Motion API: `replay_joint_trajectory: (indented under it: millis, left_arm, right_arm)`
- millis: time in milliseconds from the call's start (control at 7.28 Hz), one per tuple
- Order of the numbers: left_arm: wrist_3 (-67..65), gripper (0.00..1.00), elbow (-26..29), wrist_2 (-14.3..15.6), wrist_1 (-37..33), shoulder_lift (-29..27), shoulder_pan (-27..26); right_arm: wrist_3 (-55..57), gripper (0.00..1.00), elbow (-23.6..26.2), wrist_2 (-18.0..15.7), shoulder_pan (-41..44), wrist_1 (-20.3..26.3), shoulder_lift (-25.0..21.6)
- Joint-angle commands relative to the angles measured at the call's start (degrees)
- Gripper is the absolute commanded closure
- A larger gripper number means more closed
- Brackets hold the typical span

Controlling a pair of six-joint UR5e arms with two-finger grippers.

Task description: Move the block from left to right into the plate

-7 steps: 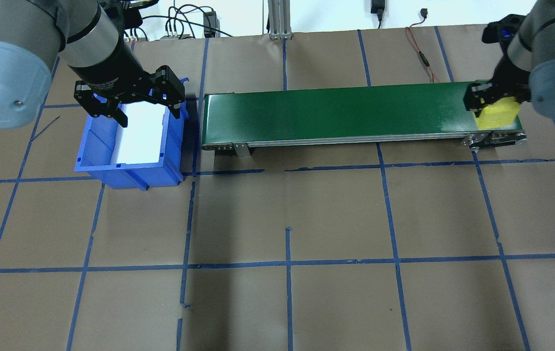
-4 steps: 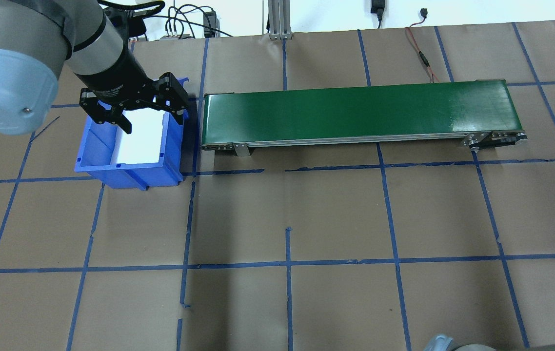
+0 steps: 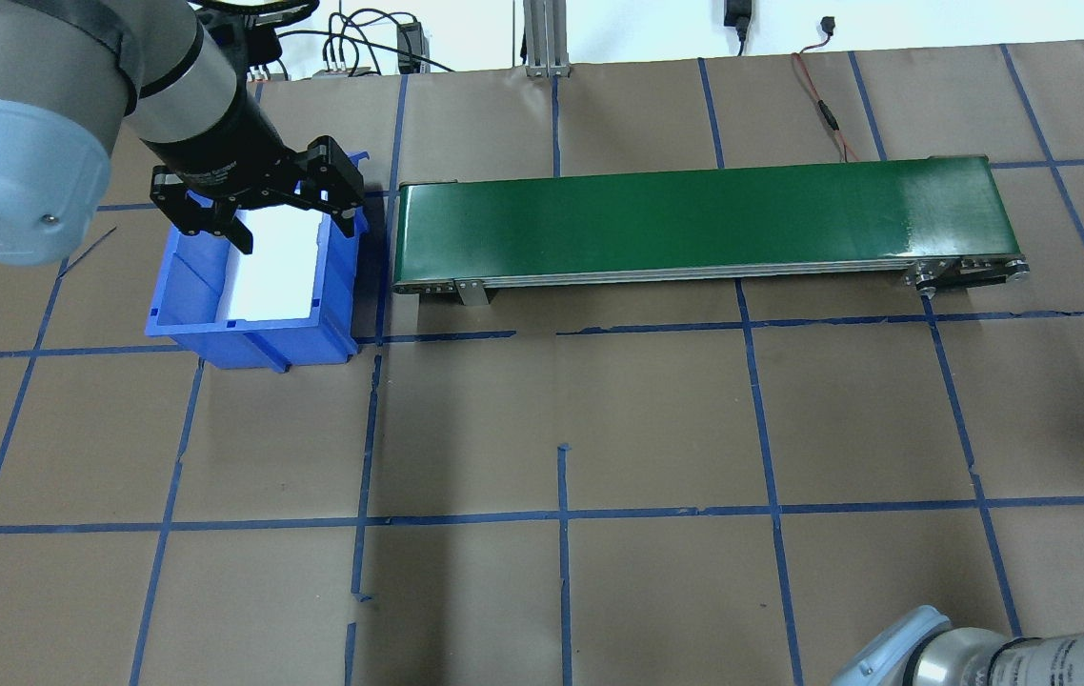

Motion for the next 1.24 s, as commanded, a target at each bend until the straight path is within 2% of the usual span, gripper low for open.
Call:
replay_joint_trajectory:
  millis: [0, 275, 549, 687, 962, 1099]
  left_arm:
    - [-0.06, 0.0, -0.12, -0.17, 0.25, 0.02, 0.04]
    - [-0.49, 0.0, -0.47, -0.34, 0.25, 0.02, -0.05]
    - [-0.41, 0.0, -0.82, -0.26, 0.16, 0.02, 0.04]
    - [-0.58, 0.0, -0.91, -0.26, 0.25, 0.02, 0.04]
    - [-0.58, 0.0, -0.82, -0.26, 0.16, 0.02, 0.04]
    - [-0.67, 0.0, -0.74, -0.26, 0.25, 0.02, 0.04]
  right_arm:
    - [-4.96, 0.71, 5.75, 0.65, -6.03, -5.94, 0.69]
    - [-7.69, 0.71, 9.11, 2.68, -9.3, -11.38, 2.26]
    - [-7.79, 0.65, 9.04, 3.91, -9.31, -13.07, 6.82]
    - [-11.7, 0.03, 8.77, 4.52, -9.31, -13.52, 7.02]
    - [-14.29, 0.0, 8.51, 5.32, -9.49, -13.43, 6.06]
    - [-13.07, 0.0, 6.07, 5.49, -8.53, -12.21, 3.96]
